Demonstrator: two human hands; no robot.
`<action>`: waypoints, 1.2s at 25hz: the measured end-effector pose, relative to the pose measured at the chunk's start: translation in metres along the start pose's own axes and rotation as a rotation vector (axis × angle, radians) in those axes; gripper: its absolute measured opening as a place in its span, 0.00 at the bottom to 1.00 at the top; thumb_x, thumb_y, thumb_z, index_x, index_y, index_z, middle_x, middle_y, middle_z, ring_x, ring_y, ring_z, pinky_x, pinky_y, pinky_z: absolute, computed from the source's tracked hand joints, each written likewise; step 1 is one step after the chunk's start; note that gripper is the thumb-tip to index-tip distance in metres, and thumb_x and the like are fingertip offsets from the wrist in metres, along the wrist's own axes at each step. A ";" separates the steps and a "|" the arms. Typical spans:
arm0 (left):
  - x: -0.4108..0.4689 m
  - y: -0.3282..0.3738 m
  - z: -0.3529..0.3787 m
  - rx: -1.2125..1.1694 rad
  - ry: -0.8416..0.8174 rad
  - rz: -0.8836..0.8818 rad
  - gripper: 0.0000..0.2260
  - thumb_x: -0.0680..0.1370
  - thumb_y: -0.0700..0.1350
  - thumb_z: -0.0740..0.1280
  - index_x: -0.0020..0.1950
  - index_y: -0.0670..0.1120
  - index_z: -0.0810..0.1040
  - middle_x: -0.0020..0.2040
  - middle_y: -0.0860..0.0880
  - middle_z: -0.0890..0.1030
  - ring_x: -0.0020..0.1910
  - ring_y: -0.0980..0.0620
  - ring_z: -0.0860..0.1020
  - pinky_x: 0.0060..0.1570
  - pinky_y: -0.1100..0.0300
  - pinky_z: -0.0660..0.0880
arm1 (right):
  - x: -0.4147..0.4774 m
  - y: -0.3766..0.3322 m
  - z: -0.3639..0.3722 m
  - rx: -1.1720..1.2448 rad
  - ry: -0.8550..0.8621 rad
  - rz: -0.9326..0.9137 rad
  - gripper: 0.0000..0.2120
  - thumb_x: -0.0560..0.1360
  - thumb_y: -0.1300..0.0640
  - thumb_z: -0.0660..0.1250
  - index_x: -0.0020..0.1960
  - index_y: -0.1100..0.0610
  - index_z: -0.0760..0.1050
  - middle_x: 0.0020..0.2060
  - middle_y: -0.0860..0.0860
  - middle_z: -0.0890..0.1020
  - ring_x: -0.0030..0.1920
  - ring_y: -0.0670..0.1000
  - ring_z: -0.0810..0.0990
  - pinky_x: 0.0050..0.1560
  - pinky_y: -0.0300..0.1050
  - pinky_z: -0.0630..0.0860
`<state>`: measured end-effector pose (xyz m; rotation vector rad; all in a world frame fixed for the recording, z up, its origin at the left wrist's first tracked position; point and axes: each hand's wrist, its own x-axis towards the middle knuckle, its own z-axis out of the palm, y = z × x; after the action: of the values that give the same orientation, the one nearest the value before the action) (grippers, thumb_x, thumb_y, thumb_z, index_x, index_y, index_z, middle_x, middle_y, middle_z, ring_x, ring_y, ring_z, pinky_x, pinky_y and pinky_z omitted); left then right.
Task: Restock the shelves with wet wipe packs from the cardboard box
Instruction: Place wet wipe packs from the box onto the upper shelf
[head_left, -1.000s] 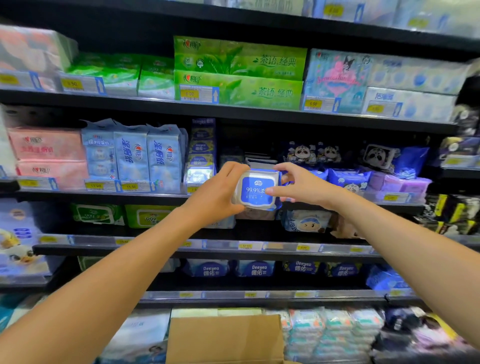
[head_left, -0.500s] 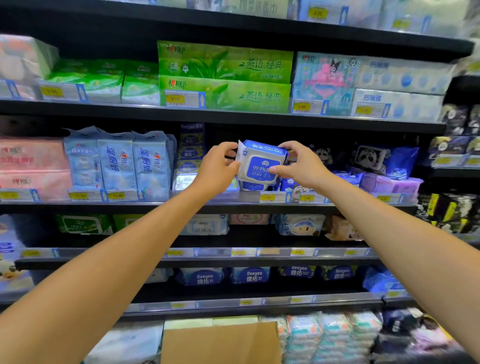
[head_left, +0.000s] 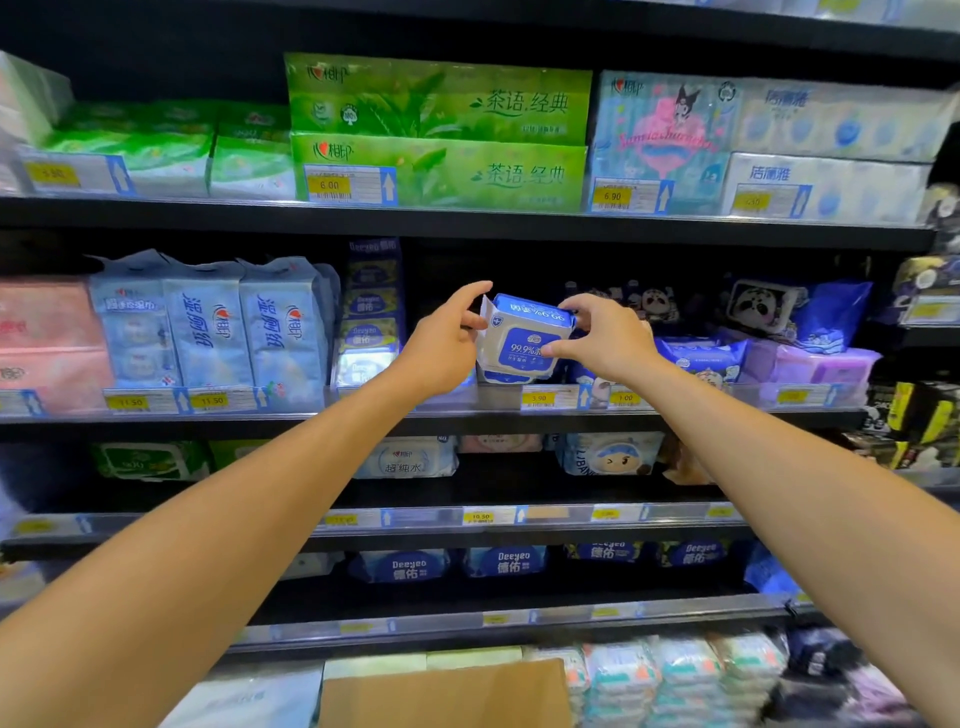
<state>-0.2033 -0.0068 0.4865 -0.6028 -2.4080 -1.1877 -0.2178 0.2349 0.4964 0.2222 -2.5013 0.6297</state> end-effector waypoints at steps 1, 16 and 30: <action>0.002 -0.003 0.002 0.004 -0.023 0.009 0.30 0.83 0.30 0.59 0.80 0.53 0.64 0.63 0.46 0.77 0.63 0.48 0.79 0.56 0.53 0.81 | 0.000 0.002 0.001 -0.014 0.002 0.001 0.33 0.70 0.37 0.76 0.70 0.46 0.72 0.59 0.44 0.83 0.62 0.51 0.80 0.65 0.58 0.67; 0.001 -0.031 0.011 0.424 -0.156 0.006 0.24 0.82 0.40 0.62 0.79 0.51 0.69 0.71 0.50 0.75 0.64 0.48 0.76 0.62 0.51 0.76 | 0.004 0.000 0.015 -0.401 -0.156 -0.120 0.33 0.73 0.35 0.71 0.74 0.46 0.70 0.63 0.50 0.80 0.66 0.56 0.73 0.63 0.57 0.66; 0.033 -0.025 0.035 0.833 0.044 0.165 0.22 0.75 0.57 0.75 0.65 0.55 0.73 0.64 0.50 0.77 0.64 0.46 0.73 0.62 0.45 0.69 | 0.014 -0.008 0.031 -0.472 -0.056 -0.346 0.23 0.71 0.43 0.76 0.61 0.48 0.74 0.55 0.48 0.79 0.57 0.54 0.77 0.60 0.56 0.68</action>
<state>-0.2498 0.0146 0.4677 -0.4668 -2.4541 -0.0741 -0.2416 0.2123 0.4840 0.4802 -2.4950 -0.1094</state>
